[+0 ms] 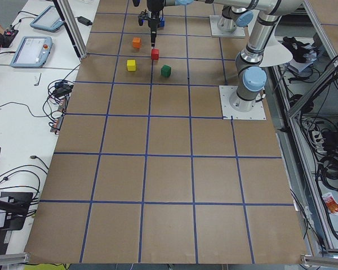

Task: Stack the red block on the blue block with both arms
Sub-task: 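Lower the right gripper onto the red cube and grasp it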

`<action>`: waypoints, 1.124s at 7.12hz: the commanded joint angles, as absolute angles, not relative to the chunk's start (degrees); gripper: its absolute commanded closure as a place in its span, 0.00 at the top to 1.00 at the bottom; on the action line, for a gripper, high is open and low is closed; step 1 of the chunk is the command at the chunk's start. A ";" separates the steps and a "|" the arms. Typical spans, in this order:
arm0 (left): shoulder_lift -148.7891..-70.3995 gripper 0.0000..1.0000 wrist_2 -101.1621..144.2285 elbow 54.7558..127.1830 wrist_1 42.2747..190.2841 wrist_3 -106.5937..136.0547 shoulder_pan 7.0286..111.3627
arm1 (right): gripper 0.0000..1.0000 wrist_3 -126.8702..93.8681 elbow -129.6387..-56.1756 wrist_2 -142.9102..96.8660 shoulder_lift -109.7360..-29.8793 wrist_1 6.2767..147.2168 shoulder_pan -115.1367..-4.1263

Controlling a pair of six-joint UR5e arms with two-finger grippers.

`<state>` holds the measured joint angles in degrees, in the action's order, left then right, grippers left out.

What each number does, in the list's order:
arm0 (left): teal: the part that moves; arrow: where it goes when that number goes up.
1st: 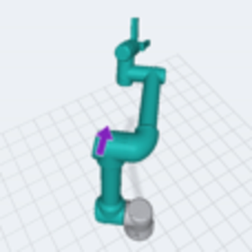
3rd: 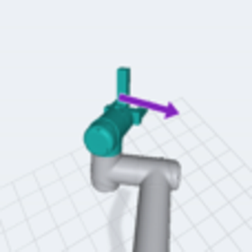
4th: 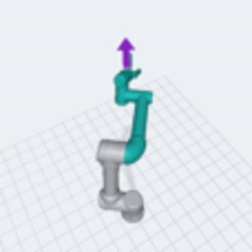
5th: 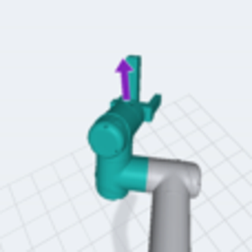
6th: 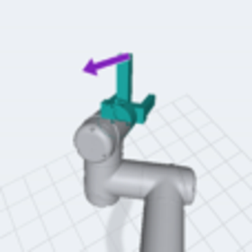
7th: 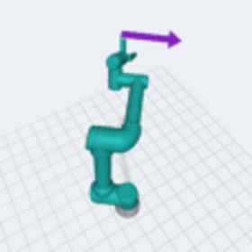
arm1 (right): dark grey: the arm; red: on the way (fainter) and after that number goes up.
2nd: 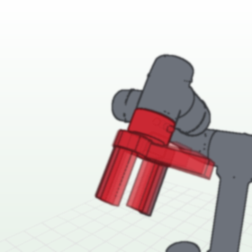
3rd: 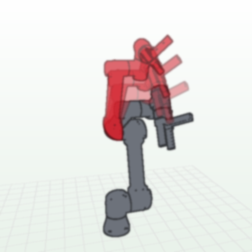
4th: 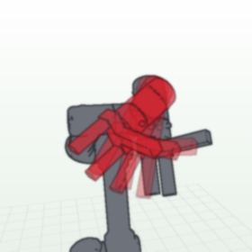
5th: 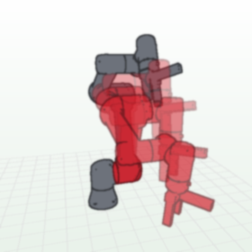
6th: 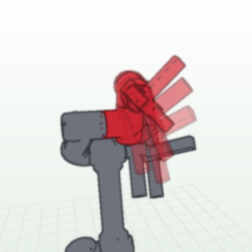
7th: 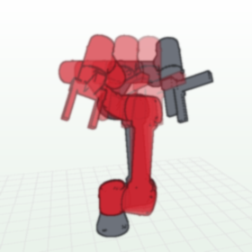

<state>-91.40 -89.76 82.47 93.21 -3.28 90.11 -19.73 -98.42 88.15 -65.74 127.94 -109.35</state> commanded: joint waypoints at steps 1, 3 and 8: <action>-90.88 1.00 -89.82 82.79 93.60 -3.25 90.18 | 1.00 -20.21 -97.39 85.45 -62.85 129.37 -110.74; -91.05 1.00 -89.56 82.71 93.25 -2.82 90.18 | 1.00 -20.21 -97.38 85.43 -60.83 129.46 -110.74; -91.06 1.00 -89.56 82.88 93.69 -3.16 90.18 | 0.00 -20.21 -97.30 85.43 -59.50 132.54 -110.74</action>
<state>-91.09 -89.66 82.82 93.56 -3.15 90.18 -20.16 -97.36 85.43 -59.53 132.27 -110.74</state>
